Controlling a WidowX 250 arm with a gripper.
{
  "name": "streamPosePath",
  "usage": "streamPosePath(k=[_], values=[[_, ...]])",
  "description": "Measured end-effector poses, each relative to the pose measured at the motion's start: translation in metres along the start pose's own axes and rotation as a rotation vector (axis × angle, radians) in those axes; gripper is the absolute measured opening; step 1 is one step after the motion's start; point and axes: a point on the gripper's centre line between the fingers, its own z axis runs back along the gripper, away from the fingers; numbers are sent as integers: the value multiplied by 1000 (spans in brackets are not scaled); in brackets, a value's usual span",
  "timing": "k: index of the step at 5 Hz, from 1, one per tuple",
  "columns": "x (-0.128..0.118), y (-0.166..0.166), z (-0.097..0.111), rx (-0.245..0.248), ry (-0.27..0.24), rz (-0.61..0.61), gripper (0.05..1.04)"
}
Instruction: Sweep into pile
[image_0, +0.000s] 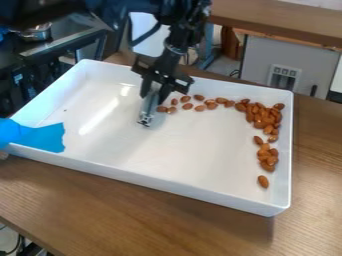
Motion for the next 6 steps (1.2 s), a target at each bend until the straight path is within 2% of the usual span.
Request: streamPosePath(k=[2, 4, 6], values=[[-6, -46, 20, -24, 5, -11, 378], [-14, -81, 29, -18, -11, -9, 378], [-29, -125, 50, -65, 0, -54, 378]])
